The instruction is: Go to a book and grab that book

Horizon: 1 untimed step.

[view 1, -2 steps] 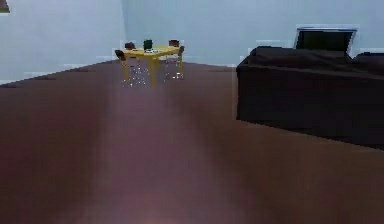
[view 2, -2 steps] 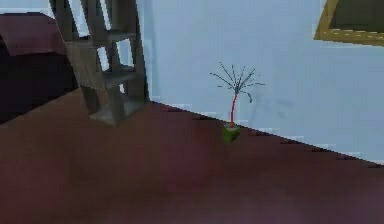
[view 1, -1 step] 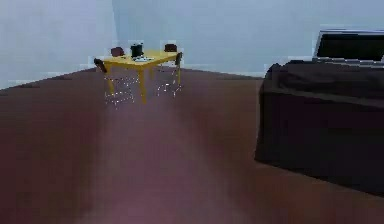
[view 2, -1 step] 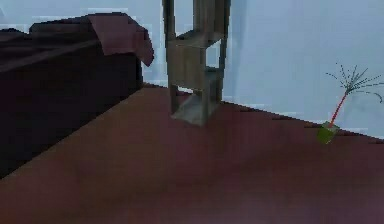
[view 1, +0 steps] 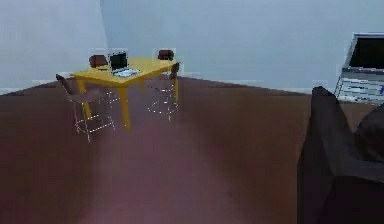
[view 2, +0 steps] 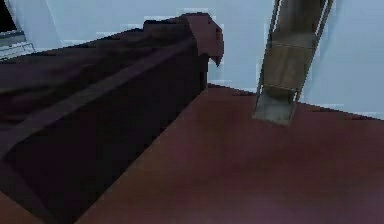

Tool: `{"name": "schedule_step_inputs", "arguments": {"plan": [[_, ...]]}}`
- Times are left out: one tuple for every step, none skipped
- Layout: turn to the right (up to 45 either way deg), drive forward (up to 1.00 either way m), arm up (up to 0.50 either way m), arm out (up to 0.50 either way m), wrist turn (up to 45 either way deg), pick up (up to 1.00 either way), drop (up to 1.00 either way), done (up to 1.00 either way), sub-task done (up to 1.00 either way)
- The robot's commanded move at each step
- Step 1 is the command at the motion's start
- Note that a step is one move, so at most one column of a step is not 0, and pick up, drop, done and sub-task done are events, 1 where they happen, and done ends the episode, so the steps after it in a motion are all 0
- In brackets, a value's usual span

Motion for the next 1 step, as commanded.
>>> {"name": "schedule_step_inputs", "arguments": {"plan": [[0.0, 0.75, 0.0, 0.0, 0.0, 0.0, 0.0, 0.0, 0.0]]}}
